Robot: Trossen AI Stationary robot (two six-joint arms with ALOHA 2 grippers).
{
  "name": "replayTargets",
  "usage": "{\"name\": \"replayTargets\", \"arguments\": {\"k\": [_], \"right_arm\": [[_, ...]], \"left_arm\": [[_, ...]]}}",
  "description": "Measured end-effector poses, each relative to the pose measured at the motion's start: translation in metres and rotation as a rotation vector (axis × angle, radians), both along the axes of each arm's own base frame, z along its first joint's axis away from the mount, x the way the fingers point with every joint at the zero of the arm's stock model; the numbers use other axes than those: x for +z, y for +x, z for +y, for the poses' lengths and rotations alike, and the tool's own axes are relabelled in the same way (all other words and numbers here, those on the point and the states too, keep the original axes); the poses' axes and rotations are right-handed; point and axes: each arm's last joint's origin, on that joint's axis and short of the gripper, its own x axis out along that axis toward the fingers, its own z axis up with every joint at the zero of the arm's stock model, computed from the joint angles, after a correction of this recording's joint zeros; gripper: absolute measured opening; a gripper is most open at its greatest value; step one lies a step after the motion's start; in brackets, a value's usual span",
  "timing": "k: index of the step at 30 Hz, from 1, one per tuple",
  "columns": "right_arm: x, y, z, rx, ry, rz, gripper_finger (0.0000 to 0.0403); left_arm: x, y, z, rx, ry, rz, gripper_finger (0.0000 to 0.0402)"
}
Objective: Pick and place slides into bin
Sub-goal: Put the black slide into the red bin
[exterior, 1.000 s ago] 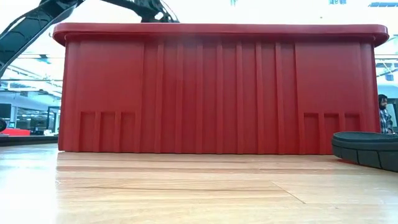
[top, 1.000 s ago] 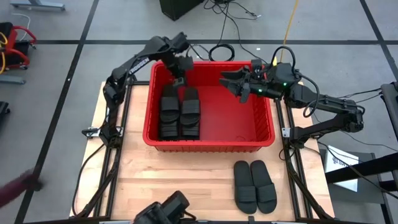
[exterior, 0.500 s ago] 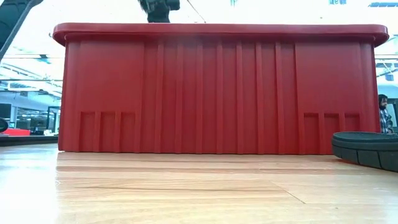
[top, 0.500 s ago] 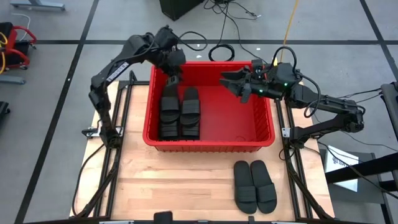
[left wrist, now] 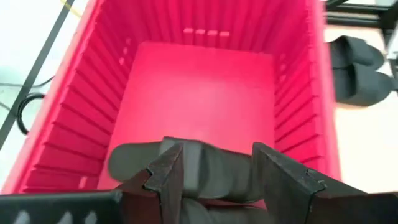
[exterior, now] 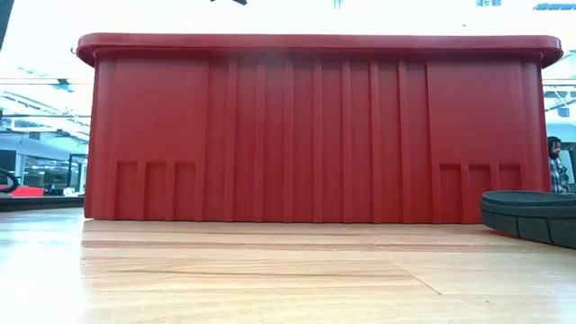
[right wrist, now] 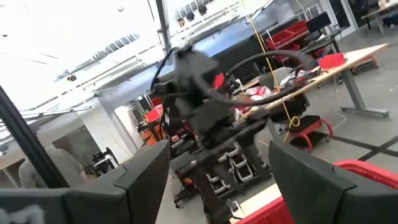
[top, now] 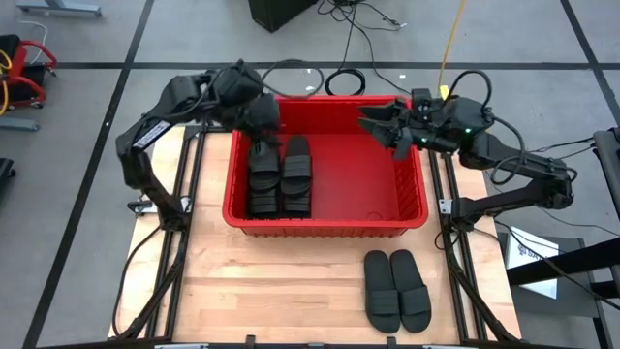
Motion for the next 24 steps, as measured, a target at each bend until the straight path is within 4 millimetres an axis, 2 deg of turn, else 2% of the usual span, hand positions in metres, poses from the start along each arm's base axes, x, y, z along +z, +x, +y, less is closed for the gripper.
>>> {"name": "replayTargets", "arguments": {"k": [6,12,17,24], "right_arm": [[0.004,-0.020,0.006,0.066,0.030,0.022,0.0265],[-0.006,-0.032,0.023,0.181,0.066,0.161,0.0265],[-0.015,-0.035,0.040,0.275,0.092,0.261,0.0265],[-0.033,-0.034,0.065,0.436,0.137,0.446,0.0265]], "left_arm": [[0.009,0.000,-0.044,-0.015,0.021,-0.020,0.0184],[0.009,0.004,-0.077,-0.020,0.022,-0.021,0.0184],[0.008,0.007,-0.094,-0.017,0.039,-0.019,0.0184],[0.008,0.007,-0.103,-0.021,0.041,-0.019,0.0184]]}}
